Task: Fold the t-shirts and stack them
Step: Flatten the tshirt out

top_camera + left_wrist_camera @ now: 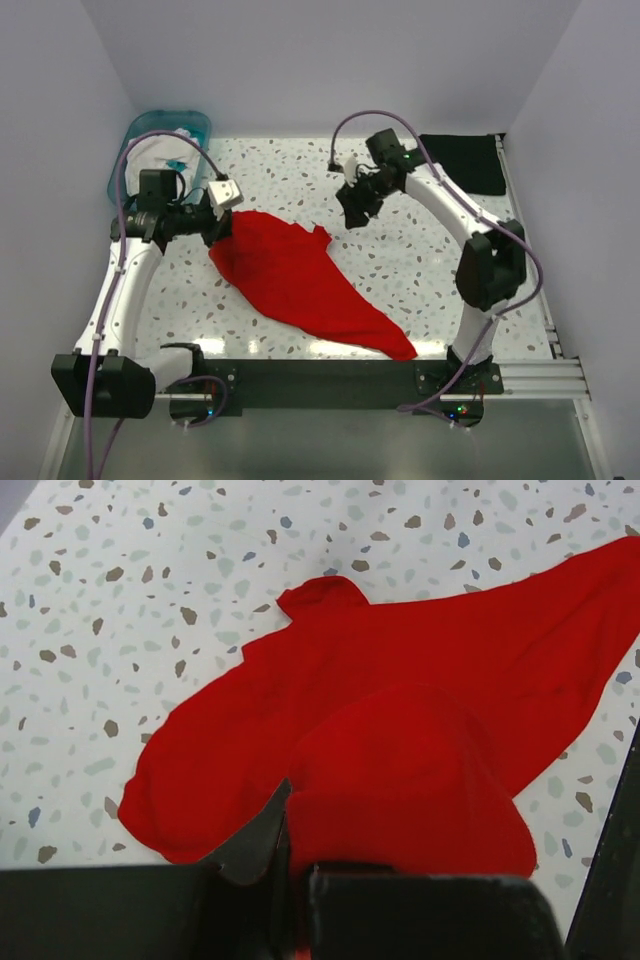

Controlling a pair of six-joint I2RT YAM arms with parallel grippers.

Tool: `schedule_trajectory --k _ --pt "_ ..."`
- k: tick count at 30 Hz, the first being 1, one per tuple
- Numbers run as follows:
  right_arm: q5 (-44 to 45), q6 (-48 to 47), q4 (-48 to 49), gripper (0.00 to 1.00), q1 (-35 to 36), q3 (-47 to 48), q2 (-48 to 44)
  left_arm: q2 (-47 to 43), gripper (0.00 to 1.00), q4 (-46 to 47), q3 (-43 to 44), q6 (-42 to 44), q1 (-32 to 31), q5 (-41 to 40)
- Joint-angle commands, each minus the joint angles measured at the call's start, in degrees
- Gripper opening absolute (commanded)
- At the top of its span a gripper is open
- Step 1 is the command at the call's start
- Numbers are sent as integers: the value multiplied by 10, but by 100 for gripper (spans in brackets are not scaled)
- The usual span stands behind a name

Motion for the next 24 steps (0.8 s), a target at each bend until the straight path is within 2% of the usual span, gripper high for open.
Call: schedule_trajectory --k 1,2,4,9,13,24 --pt "-9 126 109 56 36 99 82 -34 0 -37 -29 32 4 2" --pt "-7 137 113 52 46 138 132 -38 0 -27 -42 28 3 -5" --pt "4 166 127 50 56 174 175 -48 0 -6 -53 0 4 -12" --pt "-2 219 134 51 69 282 299 -55 0 23 -63 -35 3 -23" --pt "-21 238 140 54 75 320 333 -59 0 28 -70 -41 3 -31" --pt "-75 274 158 55 88 315 369 -47 0 53 -69 -59 4 -38"
